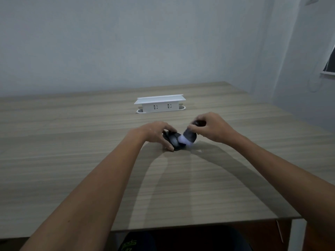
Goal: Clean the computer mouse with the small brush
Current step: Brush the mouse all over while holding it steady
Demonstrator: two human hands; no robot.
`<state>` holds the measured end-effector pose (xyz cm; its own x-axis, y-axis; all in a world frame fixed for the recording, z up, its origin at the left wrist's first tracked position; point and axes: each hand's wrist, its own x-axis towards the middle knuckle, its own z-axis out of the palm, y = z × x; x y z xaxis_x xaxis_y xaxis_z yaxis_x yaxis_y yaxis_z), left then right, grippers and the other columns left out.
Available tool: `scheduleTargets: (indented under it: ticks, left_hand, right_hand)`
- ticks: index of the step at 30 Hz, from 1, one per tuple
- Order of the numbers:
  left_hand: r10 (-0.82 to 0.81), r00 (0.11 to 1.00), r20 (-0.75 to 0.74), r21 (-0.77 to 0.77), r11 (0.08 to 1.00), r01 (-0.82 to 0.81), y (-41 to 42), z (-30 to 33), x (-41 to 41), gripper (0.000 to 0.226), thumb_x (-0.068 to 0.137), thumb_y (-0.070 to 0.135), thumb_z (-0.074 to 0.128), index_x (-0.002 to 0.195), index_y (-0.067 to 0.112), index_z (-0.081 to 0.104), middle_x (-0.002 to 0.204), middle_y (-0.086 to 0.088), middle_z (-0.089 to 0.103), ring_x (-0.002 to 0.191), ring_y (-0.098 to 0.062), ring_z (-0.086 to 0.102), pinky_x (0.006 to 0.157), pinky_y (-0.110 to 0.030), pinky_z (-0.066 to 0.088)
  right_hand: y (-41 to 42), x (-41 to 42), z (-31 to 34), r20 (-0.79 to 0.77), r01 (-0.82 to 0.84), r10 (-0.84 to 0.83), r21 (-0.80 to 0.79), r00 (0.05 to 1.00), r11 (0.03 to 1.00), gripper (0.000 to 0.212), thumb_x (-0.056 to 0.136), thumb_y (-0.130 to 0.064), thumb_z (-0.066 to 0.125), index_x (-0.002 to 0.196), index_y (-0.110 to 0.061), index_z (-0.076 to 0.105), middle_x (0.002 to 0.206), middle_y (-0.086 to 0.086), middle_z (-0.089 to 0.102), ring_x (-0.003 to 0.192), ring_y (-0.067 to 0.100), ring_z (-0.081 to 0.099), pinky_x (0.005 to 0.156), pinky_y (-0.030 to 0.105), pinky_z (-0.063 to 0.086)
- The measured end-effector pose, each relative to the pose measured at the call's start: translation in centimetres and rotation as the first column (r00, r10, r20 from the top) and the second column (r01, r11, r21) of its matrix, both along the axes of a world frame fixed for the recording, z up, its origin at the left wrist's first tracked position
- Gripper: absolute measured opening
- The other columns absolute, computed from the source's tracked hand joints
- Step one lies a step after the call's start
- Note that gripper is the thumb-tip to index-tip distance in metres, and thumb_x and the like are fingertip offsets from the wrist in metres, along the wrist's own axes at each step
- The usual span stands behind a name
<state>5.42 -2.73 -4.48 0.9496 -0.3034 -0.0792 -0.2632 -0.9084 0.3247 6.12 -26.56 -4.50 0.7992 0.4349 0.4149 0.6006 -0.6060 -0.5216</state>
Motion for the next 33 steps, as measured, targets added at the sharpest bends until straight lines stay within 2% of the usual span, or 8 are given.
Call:
scheduleTargets:
  ticks: [3,6,16,20,23,27,31,33]
  left_hand:
    - [-0.004,1.0,0.012,0.014,1.0,0.004,-0.1,0.2,-0.1,0.079,0.066,0.041,0.09,0.137,0.026,0.059,0.137,0.005,0.057,0.123,-0.017,0.056,0.105,-0.033,0.045]
    - [-0.001,1.0,0.022,0.022,1.0,0.0,-0.3,0.2,0.0,0.079,0.066,0.041,0.09,0.137,0.024,0.059,0.137,0.003,0.058,0.122,-0.018,0.057,0.099,-0.029,0.044]
    - [-0.003,1.0,0.027,0.022,1.0,0.003,-0.4,0.1,0.1,0.075,0.065,0.042,0.09,0.133,0.025,0.063,0.129,0.003,0.063,0.118,-0.019,0.059,0.105,-0.037,0.047]
    - [-0.006,1.0,0.022,0.022,1.0,0.005,-0.3,0.1,0.3,0.074,0.063,0.041,0.091,0.131,0.027,0.064,0.12,0.007,0.062,0.116,-0.018,0.059,0.104,-0.038,0.047]
    - [-0.002,1.0,0.027,0.031,1.0,0.001,-0.4,0.1,0.3,0.075,0.063,0.04,0.091,0.132,0.027,0.064,0.126,0.004,0.064,0.117,-0.019,0.059,0.104,-0.038,0.047]
    - [-0.008,1.0,0.028,0.03,1.0,0.007,-0.3,0.1,0.3,0.074,0.063,0.04,0.091,0.131,0.028,0.064,0.127,0.002,0.064,0.117,-0.019,0.058,0.103,-0.039,0.047]
    - [0.004,0.999,0.042,0.027,1.0,-0.005,-0.2,-0.1,0.3,0.078,0.062,0.042,0.091,0.133,0.028,0.063,0.129,0.003,0.063,0.119,-0.019,0.058,0.105,-0.039,0.046]
    - [0.007,0.999,0.039,0.028,1.0,-0.008,-0.2,-0.2,0.5,0.077,0.061,0.043,0.091,0.132,0.029,0.063,0.127,0.004,0.064,0.119,-0.019,0.058,0.105,-0.04,0.047]
  right_hand:
    - [0.0,0.1,-0.2,0.046,-0.009,0.014,-0.125,0.999,0.992,0.014,0.083,-0.024,0.07,0.083,-0.013,0.078,0.074,-0.001,0.073,0.066,0.013,0.062,0.061,0.029,0.044]
    - [-0.1,0.3,0.0,0.109,0.046,-0.036,-0.087,0.993,0.995,0.014,0.083,-0.019,0.069,0.084,-0.01,0.078,0.079,0.003,0.075,0.072,0.015,0.065,0.06,0.015,0.041]
    - [0.9,-0.6,0.7,0.114,-0.053,0.068,-0.133,0.991,0.99,0.015,0.084,-0.023,0.069,0.087,-0.013,0.079,0.08,-0.001,0.076,0.075,0.013,0.067,0.062,0.016,0.043]
    - [1.4,-1.0,0.6,0.095,-0.052,0.066,-0.147,0.993,0.988,0.017,0.085,-0.024,0.069,0.089,-0.012,0.079,0.081,0.002,0.076,0.076,0.018,0.067,0.067,0.029,0.047]
    - [1.1,-0.4,1.2,0.165,0.018,0.005,-0.141,0.986,0.99,0.016,0.085,-0.019,0.068,0.087,-0.007,0.078,0.082,0.005,0.076,0.076,0.019,0.067,0.061,0.022,0.04]
    - [1.8,-1.4,1.4,0.12,-0.082,0.104,-0.173,0.987,0.982,0.013,0.084,-0.021,0.069,0.086,-0.012,0.079,0.075,-0.001,0.073,0.069,0.012,0.061,0.059,0.013,0.039]
    - [1.2,-0.5,0.9,0.193,0.026,0.015,-0.206,0.981,0.978,0.016,0.082,-0.017,0.065,0.083,-0.006,0.077,0.079,0.007,0.076,0.076,0.023,0.069,0.067,0.033,0.052]
    - [1.4,-0.9,1.1,0.189,0.003,0.027,-0.153,0.982,0.988,0.015,0.082,-0.018,0.066,0.082,-0.008,0.077,0.079,0.003,0.075,0.074,0.017,0.067,0.065,0.025,0.049]
